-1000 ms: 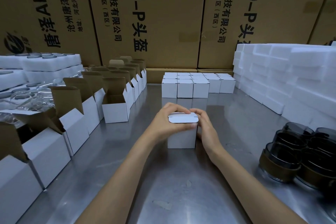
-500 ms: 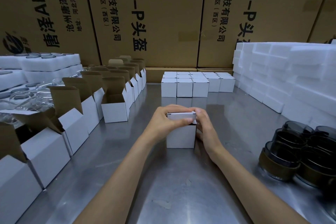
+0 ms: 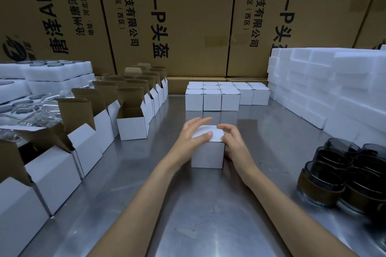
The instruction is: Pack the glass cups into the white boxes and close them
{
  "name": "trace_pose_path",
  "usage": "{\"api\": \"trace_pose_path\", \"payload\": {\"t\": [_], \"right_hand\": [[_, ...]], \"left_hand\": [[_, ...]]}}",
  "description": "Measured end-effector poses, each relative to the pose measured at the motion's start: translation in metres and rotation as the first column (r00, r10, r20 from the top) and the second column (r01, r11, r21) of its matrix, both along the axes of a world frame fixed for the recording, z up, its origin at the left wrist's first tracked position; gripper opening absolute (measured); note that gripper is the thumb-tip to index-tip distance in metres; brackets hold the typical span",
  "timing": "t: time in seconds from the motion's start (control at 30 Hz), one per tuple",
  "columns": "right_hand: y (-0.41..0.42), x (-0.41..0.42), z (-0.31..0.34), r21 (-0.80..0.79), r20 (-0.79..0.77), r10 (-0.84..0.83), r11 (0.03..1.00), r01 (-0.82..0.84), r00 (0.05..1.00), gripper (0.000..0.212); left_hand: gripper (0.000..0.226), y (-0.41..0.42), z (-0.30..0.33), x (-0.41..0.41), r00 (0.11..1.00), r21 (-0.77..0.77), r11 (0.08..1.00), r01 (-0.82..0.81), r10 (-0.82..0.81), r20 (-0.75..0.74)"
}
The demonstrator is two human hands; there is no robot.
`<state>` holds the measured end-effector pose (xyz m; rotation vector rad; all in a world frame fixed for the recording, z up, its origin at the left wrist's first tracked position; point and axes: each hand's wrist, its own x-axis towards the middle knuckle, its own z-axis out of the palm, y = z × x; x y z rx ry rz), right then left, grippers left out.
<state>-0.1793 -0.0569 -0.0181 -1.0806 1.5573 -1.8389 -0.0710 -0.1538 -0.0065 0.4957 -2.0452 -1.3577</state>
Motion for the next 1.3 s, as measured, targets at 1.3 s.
{"api": "trace_pose_path", "payload": {"t": [1.3], "right_hand": [[-0.134, -0.216, -0.009, 0.112, -0.711, -0.560, 0.507, 0.854, 0.425, 0.045]], "left_hand": [[0.050, -0.135, -0.030, -0.120, 0.936, 0.128, 0.934, -0.333, 0.344, -0.075]]}}
